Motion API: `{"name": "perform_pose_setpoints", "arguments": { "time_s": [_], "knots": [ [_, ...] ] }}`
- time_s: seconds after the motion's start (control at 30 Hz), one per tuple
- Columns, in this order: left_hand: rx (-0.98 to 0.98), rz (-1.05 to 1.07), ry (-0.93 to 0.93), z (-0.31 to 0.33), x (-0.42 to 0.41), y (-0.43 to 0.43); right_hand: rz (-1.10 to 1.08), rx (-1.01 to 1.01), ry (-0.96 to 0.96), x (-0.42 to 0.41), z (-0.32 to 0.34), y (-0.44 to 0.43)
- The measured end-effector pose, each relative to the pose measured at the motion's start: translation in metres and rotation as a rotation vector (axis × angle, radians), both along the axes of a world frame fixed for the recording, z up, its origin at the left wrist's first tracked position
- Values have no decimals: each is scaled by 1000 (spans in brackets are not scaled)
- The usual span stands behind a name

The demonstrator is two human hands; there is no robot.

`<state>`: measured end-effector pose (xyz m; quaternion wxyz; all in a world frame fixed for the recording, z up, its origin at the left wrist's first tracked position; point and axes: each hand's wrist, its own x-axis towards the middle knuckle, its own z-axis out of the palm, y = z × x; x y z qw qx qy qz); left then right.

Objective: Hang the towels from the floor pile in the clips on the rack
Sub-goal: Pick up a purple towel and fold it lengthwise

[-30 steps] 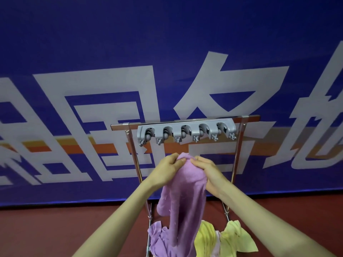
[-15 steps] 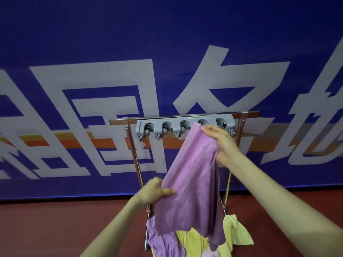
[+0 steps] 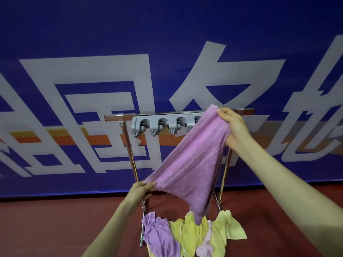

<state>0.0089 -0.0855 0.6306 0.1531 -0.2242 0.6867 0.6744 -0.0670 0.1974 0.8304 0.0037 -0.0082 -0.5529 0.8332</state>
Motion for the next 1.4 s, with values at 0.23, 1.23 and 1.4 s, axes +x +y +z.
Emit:
{"name": "perform_pose_setpoints", "arguments": {
  "time_s": [0.23, 1.23, 1.4],
  "knots": [
    [147, 290, 89, 29, -17, 6, -73, 131, -151, -13, -33, 0],
    [451, -80, 264, 94, -12, 69, 429, 618, 33, 34, -91, -73],
    [288, -98, 292, 91, -9, 64, 448, 608, 27, 32, -87, -74]
  ]
}}
